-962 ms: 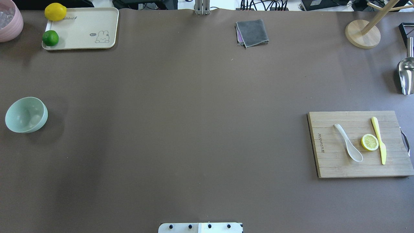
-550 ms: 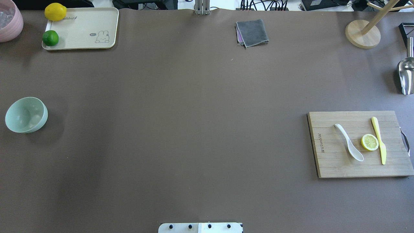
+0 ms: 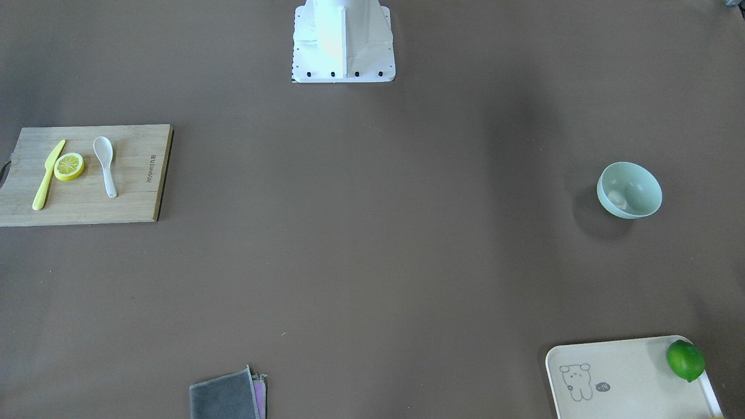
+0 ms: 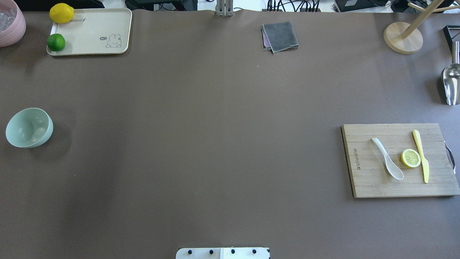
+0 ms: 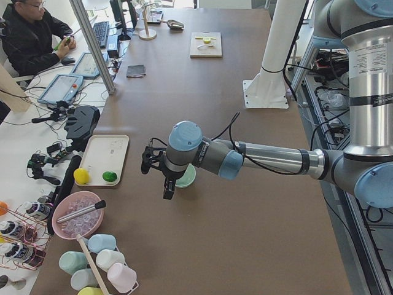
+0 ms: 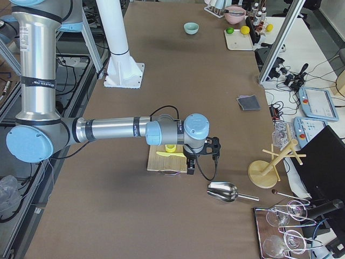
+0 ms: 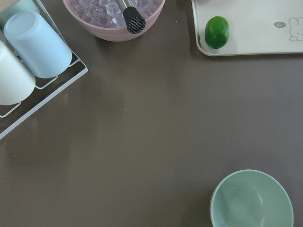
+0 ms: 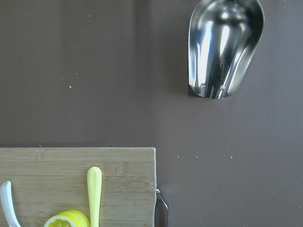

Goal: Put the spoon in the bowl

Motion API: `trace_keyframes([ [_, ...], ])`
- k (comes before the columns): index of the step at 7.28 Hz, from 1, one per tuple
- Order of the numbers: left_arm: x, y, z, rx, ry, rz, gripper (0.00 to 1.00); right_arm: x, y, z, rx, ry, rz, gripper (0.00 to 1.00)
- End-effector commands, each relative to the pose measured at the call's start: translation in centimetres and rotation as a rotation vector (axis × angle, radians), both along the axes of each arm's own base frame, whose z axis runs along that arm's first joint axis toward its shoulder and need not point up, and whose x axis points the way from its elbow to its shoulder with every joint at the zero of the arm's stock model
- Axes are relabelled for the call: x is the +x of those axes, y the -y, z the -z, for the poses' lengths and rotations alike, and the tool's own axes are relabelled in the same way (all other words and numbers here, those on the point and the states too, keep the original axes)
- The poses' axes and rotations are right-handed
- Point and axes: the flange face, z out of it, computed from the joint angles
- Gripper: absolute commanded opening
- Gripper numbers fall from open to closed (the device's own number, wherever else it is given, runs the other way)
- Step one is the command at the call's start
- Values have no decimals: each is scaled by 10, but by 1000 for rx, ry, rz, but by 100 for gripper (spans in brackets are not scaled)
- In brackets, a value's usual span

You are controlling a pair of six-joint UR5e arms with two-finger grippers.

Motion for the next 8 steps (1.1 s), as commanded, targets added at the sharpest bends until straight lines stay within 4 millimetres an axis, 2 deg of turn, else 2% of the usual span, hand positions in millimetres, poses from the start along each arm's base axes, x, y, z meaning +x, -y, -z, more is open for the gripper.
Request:
trace_keyframes([
  [1,3,4,2,79,-13,-13,98,-9,18,17,104,17,13,100],
  [2,15,6,-16,115,-38,-46,98,-20,21,-8,135,54,37,100],
  [3,25,11,-38,87,-65,-51,98,-22,20,-26,181,75,41,100],
  [4,29,31,-33,104,-76,-44,98,-26,35,-23,186,99,47,100],
  [5,46,51,-31,107,-79,-72,98,-40,37,-21,186,139,78,100],
  [6,72,61,-43,53,-94,-87,98,-48,39,-17,192,137,91,100],
  [7,85,60,-47,82,-111,-85,98,-51,41,-12,195,139,91,100],
  [8,103,57,-61,46,-139,-72,98,-54,45,-7,172,142,74,100],
])
